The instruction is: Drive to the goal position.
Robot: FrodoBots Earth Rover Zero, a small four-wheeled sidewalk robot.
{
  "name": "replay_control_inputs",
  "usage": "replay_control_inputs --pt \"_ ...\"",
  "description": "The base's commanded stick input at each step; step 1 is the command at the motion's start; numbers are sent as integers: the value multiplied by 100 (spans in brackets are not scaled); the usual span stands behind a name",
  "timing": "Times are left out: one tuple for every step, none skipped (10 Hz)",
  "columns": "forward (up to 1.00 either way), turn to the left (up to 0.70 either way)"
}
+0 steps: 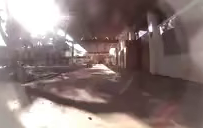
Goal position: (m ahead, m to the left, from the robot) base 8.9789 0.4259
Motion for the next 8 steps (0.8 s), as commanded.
replay_control_inputs --pt "50 0" --pt "50 0" --pt "50 0" --pt "50 0" --pt "50 0" --pt "50 0" --pt "50 0" --pt "50 0"
